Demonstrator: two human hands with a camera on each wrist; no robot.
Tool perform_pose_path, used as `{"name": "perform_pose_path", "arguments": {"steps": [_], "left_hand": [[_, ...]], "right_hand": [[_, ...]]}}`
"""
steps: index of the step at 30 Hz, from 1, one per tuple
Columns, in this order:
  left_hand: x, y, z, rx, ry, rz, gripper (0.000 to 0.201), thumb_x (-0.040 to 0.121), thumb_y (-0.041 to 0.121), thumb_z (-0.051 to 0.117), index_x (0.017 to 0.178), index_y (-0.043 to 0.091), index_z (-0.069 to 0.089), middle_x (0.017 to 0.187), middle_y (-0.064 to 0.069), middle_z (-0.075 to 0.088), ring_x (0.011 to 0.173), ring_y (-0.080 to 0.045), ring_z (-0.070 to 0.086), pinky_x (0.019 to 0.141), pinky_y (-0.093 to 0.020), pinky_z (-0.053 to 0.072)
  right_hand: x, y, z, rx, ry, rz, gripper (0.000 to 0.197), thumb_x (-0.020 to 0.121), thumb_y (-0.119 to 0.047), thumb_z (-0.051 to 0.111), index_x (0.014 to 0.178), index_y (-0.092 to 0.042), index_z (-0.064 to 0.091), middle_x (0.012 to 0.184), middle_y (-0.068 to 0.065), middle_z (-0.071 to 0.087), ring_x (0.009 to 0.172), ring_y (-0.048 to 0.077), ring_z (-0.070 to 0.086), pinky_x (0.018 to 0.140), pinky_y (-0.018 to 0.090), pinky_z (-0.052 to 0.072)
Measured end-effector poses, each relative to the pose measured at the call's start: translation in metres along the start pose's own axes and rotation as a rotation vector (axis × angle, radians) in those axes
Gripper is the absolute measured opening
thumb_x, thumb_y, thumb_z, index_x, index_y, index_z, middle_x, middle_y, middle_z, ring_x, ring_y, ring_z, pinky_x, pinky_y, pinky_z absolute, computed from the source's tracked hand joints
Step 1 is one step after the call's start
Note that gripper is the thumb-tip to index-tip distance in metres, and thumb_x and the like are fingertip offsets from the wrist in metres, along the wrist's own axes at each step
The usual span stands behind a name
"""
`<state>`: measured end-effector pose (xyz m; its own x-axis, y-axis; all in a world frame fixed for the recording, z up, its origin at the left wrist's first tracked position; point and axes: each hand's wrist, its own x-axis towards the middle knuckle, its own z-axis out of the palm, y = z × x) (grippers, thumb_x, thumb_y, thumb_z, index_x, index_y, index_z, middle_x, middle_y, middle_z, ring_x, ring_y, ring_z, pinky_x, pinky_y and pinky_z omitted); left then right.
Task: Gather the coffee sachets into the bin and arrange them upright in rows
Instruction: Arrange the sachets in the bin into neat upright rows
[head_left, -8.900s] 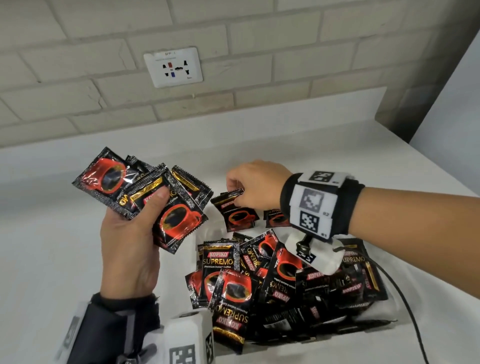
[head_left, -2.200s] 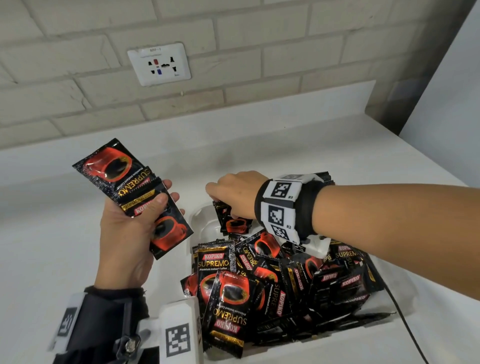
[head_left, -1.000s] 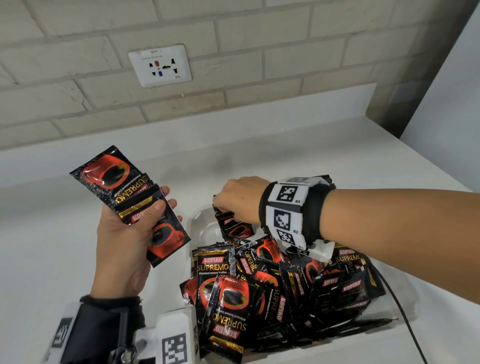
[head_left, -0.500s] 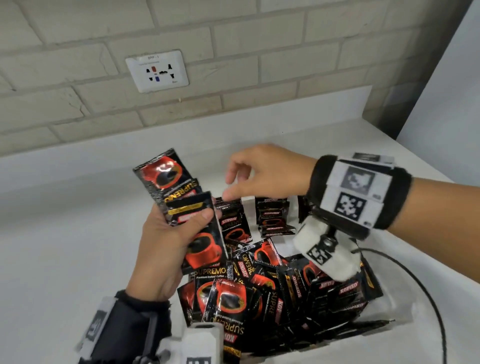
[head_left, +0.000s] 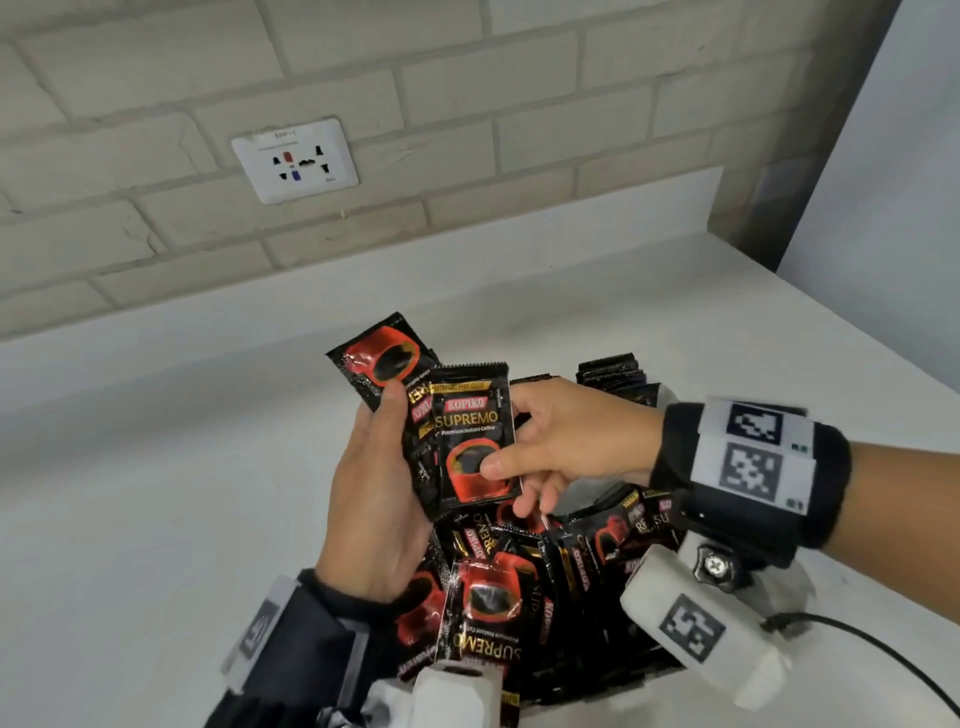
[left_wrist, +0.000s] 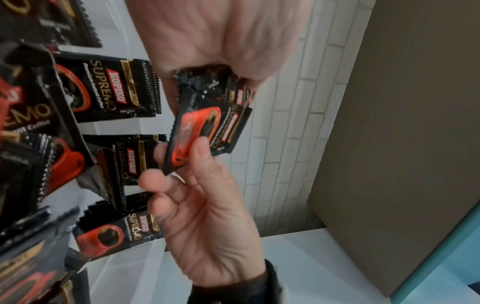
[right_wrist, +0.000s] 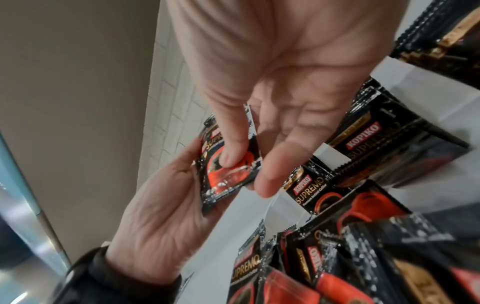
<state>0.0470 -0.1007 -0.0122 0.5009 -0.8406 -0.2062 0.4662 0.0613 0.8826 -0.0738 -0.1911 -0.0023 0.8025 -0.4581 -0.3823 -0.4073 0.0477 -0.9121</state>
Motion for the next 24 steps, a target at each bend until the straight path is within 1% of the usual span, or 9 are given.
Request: {"name": "perform_pose_path", "arguments": {"steps": [3, 7, 9, 12, 14, 16, 18, 20, 24], "left_hand": [[0.0, -0.001, -0.002, 0.036, -0.005, 0.011, 0.02, 0.096, 0.024, 0.044, 0.109, 0.017, 0.058, 0.094, -0.007, 0.072, 0.084, -0.025, 0.069, 0.076, -0.044, 0.055], [0.001, 0.002, -0.008, 0.069, 0.01, 0.049, 0.015, 0.088, 0.016, 0.055, 0.103, 0.017, 0.059, 0.091, -0.006, 0.073, 0.076, -0.021, 0.071, 0.064, -0.038, 0.059], [0.001, 0.004, -0.013, 0.107, 0.008, 0.078, 0.021, 0.077, 0.015, 0.062, 0.097, 0.018, 0.06, 0.09, -0.005, 0.073, 0.077, -0.021, 0.07, 0.066, -0.039, 0.059], [0.001, 0.005, -0.014, 0.194, -0.007, 0.108, 0.029, 0.063, 0.016, 0.068, 0.091, 0.021, 0.061, 0.088, -0.004, 0.073, 0.082, -0.024, 0.069, 0.073, -0.043, 0.056], [0.001, 0.004, -0.012, 0.243, -0.038, 0.128, 0.032, 0.059, 0.014, 0.07, 0.089, 0.02, 0.061, 0.086, -0.005, 0.073, 0.081, -0.025, 0.07, 0.074, -0.043, 0.056], [-0.001, 0.003, -0.007, 0.301, -0.077, 0.157, 0.033, 0.057, 0.013, 0.071, 0.088, 0.02, 0.062, 0.084, -0.003, 0.074, 0.077, -0.021, 0.07, 0.07, -0.039, 0.057], [-0.003, 0.004, -0.003, 0.336, -0.117, 0.182, 0.033, 0.054, 0.013, 0.073, 0.086, 0.019, 0.063, 0.079, 0.0, 0.074, 0.072, -0.017, 0.07, 0.063, -0.032, 0.058], [-0.005, 0.006, -0.001, 0.355, -0.154, 0.191, 0.034, 0.053, 0.014, 0.074, 0.086, 0.019, 0.064, 0.078, 0.0, 0.074, 0.07, -0.016, 0.07, 0.06, -0.029, 0.058], [-0.006, 0.006, -0.002, 0.344, -0.166, 0.16, 0.033, 0.056, 0.011, 0.073, 0.088, 0.017, 0.064, 0.078, -0.001, 0.074, 0.069, -0.017, 0.07, 0.057, -0.027, 0.056]], "right_hand": [[-0.003, 0.001, -0.005, -0.003, 0.005, 0.002, 0.048, 0.085, -0.006, 0.062, 0.126, -0.008, 0.038, 0.078, 0.006, 0.064, 0.046, 0.009, 0.062, 0.042, 0.016, 0.05], [-0.013, -0.007, -0.018, -0.095, 0.116, -0.064, 0.027, 0.083, -0.012, 0.064, 0.107, -0.021, 0.053, 0.083, -0.001, 0.068, 0.055, 0.008, 0.064, 0.05, 0.018, 0.051], [-0.018, -0.015, -0.028, -0.119, 0.195, -0.131, 0.021, 0.083, -0.014, 0.063, 0.102, -0.022, 0.058, 0.093, 0.002, 0.069, 0.069, 0.012, 0.066, 0.062, 0.023, 0.053], [-0.025, -0.03, -0.037, -0.081, 0.239, -0.212, 0.022, 0.082, -0.011, 0.061, 0.104, -0.01, 0.061, 0.109, 0.013, 0.067, 0.098, 0.025, 0.064, 0.09, 0.04, 0.05], [-0.027, -0.038, -0.036, -0.103, 0.221, -0.246, 0.025, 0.081, -0.008, 0.062, 0.106, -0.004, 0.061, 0.111, 0.016, 0.066, 0.096, 0.022, 0.064, 0.095, 0.041, 0.048], [-0.025, -0.042, -0.033, -0.221, 0.186, -0.251, 0.021, 0.081, -0.008, 0.065, 0.102, -0.007, 0.064, 0.104, 0.01, 0.069, 0.081, 0.01, 0.063, 0.088, 0.03, 0.05], [-0.021, -0.043, -0.031, -0.326, 0.166, -0.237, 0.008, 0.08, -0.012, 0.068, 0.086, -0.016, 0.065, 0.078, -0.01, 0.07, 0.063, -0.003, 0.06, 0.075, 0.019, 0.052], [-0.019, -0.044, -0.029, -0.374, 0.173, -0.229, 0.013, 0.078, -0.014, 0.07, 0.073, -0.022, 0.061, 0.056, -0.021, 0.063, 0.053, -0.006, 0.057, 0.064, 0.014, 0.05], [-0.018, -0.04, -0.029, -0.306, 0.177, -0.22, 0.016, 0.077, -0.007, 0.071, 0.066, -0.015, 0.061, 0.051, -0.011, 0.061, 0.045, -0.001, 0.054, 0.051, 0.012, 0.047]]}}
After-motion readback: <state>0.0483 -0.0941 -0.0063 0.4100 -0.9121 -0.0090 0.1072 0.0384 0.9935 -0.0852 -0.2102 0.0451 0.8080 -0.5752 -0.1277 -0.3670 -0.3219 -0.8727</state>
